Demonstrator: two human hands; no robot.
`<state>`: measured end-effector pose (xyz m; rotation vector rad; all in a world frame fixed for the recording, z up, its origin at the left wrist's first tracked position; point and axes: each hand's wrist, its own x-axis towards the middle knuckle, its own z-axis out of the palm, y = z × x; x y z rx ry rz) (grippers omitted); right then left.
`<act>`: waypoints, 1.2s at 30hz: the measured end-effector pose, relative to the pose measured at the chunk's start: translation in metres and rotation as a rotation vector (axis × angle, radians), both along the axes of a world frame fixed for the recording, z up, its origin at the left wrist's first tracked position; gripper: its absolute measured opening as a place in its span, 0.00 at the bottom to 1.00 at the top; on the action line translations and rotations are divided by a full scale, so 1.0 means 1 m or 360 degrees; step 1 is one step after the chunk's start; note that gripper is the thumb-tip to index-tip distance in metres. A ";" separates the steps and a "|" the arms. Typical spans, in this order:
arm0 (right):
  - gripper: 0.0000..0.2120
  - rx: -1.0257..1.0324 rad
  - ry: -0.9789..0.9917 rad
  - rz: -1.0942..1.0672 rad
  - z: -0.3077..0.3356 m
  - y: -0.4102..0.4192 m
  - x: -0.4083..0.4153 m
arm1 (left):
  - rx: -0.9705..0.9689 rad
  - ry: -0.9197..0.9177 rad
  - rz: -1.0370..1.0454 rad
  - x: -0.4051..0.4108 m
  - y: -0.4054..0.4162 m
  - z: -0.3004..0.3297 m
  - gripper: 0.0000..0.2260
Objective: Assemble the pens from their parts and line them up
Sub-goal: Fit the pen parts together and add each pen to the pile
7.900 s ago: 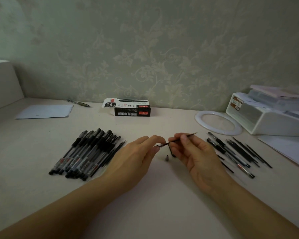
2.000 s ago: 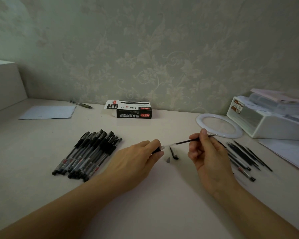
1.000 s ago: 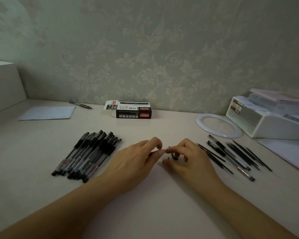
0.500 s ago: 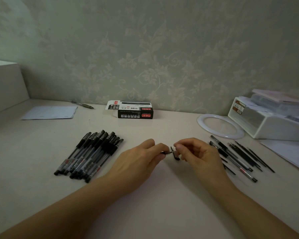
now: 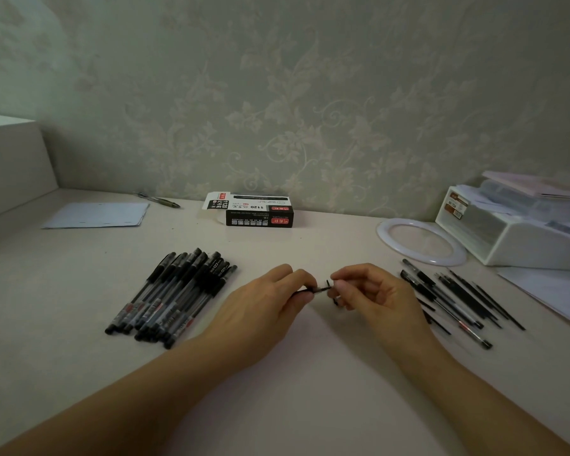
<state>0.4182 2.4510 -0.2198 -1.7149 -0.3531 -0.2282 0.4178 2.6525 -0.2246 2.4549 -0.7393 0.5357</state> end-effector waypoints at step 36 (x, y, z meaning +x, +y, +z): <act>0.10 -0.0004 -0.0202 -0.0129 0.004 0.000 -0.002 | -0.0178 0.0034 -0.0089 0.003 0.004 0.005 0.09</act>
